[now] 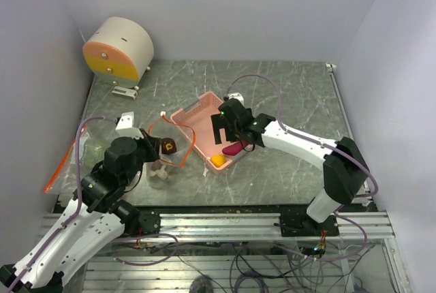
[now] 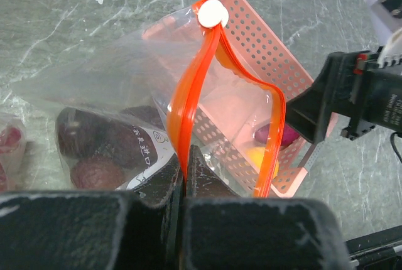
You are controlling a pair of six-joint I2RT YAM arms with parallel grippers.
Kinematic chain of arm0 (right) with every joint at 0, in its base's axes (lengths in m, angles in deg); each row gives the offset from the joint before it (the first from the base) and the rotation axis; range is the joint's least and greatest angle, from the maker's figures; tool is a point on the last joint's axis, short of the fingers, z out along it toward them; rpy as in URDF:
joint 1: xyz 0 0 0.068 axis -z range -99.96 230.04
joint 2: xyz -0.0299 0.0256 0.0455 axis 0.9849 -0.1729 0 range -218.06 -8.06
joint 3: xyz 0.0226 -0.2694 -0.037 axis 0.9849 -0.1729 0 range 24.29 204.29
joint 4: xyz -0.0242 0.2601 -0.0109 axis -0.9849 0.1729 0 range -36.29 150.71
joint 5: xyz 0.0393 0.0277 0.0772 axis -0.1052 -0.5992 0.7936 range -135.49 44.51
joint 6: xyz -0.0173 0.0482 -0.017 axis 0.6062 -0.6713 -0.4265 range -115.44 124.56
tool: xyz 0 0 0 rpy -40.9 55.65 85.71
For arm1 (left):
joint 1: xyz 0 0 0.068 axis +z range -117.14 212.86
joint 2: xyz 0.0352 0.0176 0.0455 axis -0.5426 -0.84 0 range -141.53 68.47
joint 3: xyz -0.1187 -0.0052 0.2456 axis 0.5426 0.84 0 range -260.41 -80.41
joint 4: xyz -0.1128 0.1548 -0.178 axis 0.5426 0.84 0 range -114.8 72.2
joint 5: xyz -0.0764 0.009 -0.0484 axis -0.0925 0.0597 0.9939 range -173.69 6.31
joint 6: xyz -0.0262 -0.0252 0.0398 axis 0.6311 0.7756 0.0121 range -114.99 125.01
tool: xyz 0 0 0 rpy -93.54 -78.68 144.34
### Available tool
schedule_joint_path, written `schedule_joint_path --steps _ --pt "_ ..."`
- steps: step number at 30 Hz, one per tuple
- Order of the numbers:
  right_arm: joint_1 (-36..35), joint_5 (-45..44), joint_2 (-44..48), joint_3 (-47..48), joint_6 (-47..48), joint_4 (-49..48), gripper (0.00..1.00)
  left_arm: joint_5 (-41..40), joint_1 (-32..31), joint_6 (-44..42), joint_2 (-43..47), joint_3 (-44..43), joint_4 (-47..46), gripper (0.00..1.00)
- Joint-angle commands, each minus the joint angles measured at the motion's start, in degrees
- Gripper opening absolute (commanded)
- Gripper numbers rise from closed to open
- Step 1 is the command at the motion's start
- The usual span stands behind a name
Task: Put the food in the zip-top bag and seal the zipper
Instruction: Pick up the fake vegetable from the bin.
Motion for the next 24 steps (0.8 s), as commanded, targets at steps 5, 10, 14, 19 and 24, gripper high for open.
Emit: schedule_joint_path --steps 5,10,14,19,24 --pt "2.4 0.6 -5.0 -0.6 -3.6 6.3 1.00 1.3 0.0 -1.2 0.2 -0.6 -2.5 0.07" --pt "2.6 2.1 -9.7 0.2 -4.2 7.7 1.00 1.5 0.1 -1.3 0.0 -0.3 -3.1 0.07" --pt "2.7 1.8 -12.0 -0.6 -4.5 7.1 1.00 1.5 0.0 -1.2 -0.1 0.0 -3.1 0.07" --pt "2.7 -0.4 -13.7 0.0 -4.1 5.5 1.00 1.6 0.0 -1.1 -0.7 0.1 -3.3 0.07" --pt "2.4 0.5 -13.7 2.4 -1.8 3.2 0.89 1.5 0.0 -0.9 -0.6 -0.1 -2.9 0.07"
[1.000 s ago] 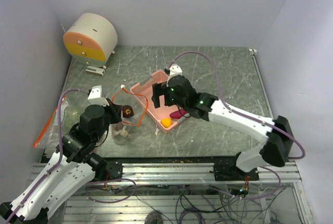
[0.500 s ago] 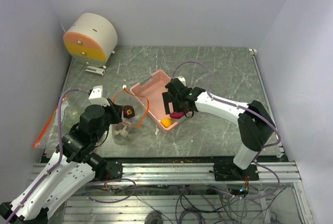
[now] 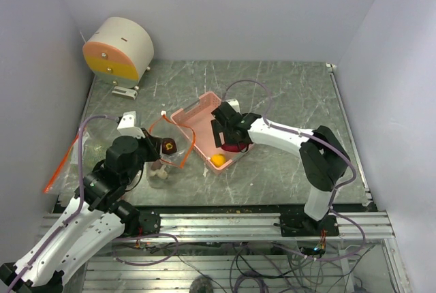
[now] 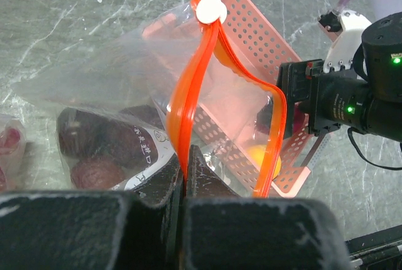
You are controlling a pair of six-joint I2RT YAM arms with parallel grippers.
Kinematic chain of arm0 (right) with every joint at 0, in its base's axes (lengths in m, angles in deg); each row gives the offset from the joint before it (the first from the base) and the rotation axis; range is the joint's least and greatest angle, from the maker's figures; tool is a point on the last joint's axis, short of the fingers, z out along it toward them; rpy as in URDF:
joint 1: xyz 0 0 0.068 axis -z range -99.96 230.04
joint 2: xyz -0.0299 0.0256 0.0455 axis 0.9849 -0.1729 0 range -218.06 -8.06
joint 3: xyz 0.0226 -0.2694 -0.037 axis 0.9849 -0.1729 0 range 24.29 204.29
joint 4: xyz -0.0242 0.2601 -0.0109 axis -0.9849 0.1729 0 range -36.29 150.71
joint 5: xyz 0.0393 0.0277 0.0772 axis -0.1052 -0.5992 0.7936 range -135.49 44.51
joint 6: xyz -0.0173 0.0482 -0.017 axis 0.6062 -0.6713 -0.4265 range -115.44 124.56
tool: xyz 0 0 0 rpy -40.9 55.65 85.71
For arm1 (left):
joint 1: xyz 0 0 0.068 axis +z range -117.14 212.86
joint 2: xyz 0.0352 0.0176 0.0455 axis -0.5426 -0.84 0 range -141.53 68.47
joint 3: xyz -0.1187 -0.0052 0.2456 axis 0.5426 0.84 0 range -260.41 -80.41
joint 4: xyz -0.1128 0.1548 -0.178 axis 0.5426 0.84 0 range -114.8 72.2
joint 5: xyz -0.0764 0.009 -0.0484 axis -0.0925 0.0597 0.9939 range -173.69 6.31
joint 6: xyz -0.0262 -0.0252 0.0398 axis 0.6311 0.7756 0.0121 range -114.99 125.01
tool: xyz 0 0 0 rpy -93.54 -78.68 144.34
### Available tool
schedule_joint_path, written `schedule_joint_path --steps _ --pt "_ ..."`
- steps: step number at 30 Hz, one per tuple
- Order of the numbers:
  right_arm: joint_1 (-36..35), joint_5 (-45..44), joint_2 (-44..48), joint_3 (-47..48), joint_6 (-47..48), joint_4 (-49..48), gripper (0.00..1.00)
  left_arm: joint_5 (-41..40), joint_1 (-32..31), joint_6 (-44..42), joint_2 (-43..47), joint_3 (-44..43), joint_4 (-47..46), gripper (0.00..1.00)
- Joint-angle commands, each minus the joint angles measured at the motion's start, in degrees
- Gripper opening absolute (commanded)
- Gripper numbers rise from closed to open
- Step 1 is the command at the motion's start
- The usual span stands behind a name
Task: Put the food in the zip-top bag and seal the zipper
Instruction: Pick up the fake vegetable from the bin.
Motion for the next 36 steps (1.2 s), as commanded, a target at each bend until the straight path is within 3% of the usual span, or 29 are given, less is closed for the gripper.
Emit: schedule_joint_path --steps 1,7,13,17,25,36 --pt "-0.4 4.5 -1.2 0.0 1.2 -3.0 0.87 0.8 0.0 -0.4 0.4 -0.1 -2.3 0.07" --pt "-3.9 11.8 6.1 -2.3 6.2 -11.8 0.87 0.3 0.0 -0.5 0.5 -0.4 -1.8 0.07" --pt "-4.1 2.9 8.9 -1.3 5.4 -5.6 0.90 1.1 0.0 -0.2 0.5 0.2 -2.6 0.07" --pt "-3.6 -1.2 7.6 -1.6 6.8 -3.5 0.95 1.5 0.0 -0.1 0.6 0.5 -3.1 0.07" --pt "-1.5 -1.1 1.1 -0.3 2.4 -5.1 0.94 1.6 0.0 -0.5 0.5 -0.5 -2.5 0.07" --pt "-1.4 1.4 -4.0 2.3 -4.2 -15.0 0.93 1.4 0.0 -0.5 1.2 -0.6 -1.2 0.07"
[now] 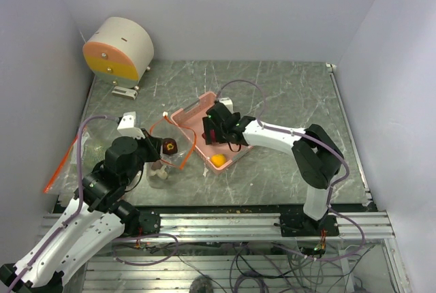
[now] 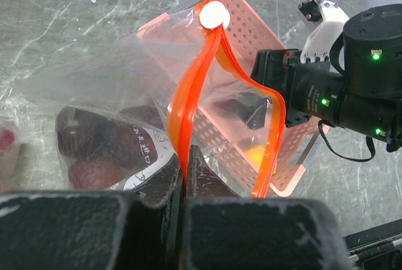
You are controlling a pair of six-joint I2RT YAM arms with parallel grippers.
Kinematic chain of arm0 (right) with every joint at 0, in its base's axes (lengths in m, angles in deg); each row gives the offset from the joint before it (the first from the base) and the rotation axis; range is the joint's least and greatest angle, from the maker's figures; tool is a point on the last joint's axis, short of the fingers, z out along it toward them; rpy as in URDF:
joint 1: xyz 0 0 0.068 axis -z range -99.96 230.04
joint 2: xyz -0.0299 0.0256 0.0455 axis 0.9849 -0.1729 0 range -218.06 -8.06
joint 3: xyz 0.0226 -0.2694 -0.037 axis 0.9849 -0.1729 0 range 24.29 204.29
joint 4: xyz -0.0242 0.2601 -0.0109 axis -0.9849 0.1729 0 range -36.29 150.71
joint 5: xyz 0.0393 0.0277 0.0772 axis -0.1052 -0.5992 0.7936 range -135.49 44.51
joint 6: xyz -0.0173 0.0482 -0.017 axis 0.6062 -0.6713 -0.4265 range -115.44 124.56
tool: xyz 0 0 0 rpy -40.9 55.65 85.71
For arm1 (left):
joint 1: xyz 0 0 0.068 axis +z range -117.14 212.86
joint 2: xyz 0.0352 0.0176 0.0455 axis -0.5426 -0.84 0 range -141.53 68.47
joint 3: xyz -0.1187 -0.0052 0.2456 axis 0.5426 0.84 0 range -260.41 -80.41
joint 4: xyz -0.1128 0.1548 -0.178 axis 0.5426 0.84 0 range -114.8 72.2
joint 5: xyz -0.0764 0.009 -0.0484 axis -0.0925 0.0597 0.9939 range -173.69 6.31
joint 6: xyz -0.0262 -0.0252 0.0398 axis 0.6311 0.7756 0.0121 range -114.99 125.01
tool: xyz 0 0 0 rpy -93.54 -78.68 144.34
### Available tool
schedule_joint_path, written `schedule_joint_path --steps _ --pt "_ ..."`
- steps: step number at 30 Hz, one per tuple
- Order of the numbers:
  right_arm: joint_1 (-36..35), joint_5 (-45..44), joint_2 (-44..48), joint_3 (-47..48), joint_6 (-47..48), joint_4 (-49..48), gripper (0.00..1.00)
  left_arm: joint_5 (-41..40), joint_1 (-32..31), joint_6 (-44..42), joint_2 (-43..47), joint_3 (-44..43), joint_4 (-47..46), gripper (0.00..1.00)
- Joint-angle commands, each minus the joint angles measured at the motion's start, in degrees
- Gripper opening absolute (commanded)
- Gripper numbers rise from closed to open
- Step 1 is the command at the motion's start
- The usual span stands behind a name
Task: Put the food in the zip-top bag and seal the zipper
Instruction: Pick up the fake vegetable from the bin.
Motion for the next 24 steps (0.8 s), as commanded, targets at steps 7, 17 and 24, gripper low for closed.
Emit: schedule_joint_path --steps 7,17,24 --pt "-0.1 -0.1 -0.9 3.3 -6.9 -7.3 0.92 0.7 0.0 -0.5 0.9 -0.8 -0.8 0.07" --pt "0.7 6.2 -1.2 -0.3 14.3 -12.1 0.93 0.3 0.0 -0.6 1.6 -0.8 0.3 0.07" --pt "1.2 3.3 -4.0 -0.2 19.1 -10.2 0.92 1.5 0.0 0.0 0.9 -0.9 -0.4 0.07"
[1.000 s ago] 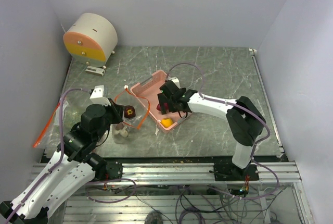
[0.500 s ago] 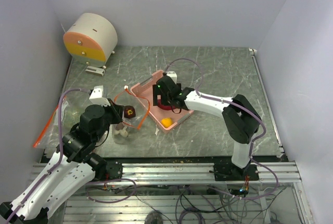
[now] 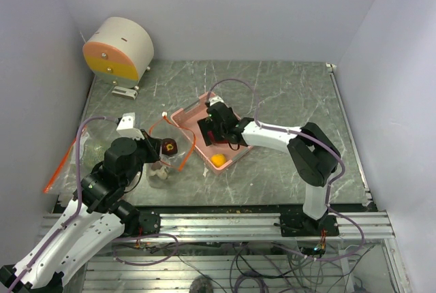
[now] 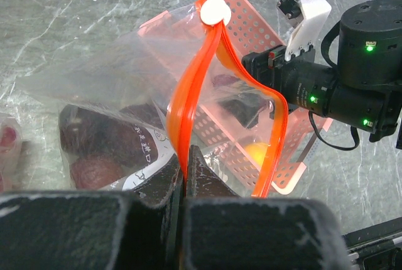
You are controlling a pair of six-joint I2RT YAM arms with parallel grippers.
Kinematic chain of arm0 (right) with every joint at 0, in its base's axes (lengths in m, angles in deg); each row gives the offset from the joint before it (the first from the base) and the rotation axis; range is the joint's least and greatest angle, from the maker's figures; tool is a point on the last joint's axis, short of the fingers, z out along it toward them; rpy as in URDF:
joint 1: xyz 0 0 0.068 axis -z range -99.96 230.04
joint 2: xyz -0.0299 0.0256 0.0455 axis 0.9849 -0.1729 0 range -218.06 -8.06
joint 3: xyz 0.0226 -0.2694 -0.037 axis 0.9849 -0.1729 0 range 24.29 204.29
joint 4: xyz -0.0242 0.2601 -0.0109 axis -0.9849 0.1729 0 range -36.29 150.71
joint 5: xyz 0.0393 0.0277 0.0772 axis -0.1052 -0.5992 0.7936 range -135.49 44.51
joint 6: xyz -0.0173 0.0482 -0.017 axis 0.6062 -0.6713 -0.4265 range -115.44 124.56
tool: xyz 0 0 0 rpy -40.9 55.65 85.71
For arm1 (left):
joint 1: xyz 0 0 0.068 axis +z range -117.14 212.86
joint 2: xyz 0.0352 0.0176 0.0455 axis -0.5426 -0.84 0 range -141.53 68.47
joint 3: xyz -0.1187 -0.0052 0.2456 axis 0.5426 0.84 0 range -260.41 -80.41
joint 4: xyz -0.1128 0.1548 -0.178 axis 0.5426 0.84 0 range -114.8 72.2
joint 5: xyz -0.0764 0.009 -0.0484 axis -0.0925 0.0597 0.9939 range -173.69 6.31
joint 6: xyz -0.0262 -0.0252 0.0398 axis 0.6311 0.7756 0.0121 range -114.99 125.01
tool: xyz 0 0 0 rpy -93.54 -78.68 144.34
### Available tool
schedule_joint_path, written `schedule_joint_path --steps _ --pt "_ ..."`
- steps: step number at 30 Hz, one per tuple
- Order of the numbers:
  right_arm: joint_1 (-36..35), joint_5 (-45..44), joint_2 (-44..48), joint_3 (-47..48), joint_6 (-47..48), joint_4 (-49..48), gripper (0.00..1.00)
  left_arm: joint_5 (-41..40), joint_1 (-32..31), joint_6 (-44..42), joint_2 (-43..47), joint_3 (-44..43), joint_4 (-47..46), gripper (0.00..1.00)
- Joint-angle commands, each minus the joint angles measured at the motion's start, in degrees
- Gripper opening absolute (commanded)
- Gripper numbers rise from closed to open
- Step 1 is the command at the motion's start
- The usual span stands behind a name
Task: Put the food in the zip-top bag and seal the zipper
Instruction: Pick up the fake vegetable from the bin.
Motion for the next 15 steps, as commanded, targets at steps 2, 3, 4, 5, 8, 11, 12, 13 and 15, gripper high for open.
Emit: schedule_joint_path --steps 2,3,4,5,8,11,12,13,15 --pt "0.5 -1.2 -2.0 0.5 4.5 -0.1 0.89 1.4 0.0 0.1 0.0 -1.1 -0.8 0.07" --pt "0.6 -0.4 -1.7 0.2 4.4 -0.7 0.84 1.2 0.0 0.1 0.1 -1.1 -0.7 0.07" --pt "0.6 0.1 -1.2 -0.3 4.2 -1.2 0.76 1.1 0.0 0.1 0.3 -1.0 -0.6 0.07" --pt "0.6 0.7 -0.6 -0.8 4.2 -1.9 0.69 1.1 0.0 0.1 0.4 -1.0 -0.5 0.07" --pt "0.6 1.9 0.5 -1.8 4.7 -3.1 0.66 1.0 0.0 0.2 0.5 -1.1 -0.4 0.07" --pt "0.7 2.2 -0.5 -1.3 5.1 -2.2 0.60 1.3 0.0 0.4 0.7 -1.0 -0.4 0.07" --pt "0.6 2.6 -0.7 -0.9 5.1 -1.9 0.52 1.3 0.0 0.5 0.7 -1.0 -0.3 0.07" --pt "0.6 2.8 -0.6 -0.9 4.9 -1.8 0.45 1.2 0.0 0.6 0.9 -1.0 0.0 0.07" --pt "0.6 2.8 0.8 -1.4 4.4 -1.9 0.29 1.0 0.0 0.5 1.3 -1.1 0.3 0.07"
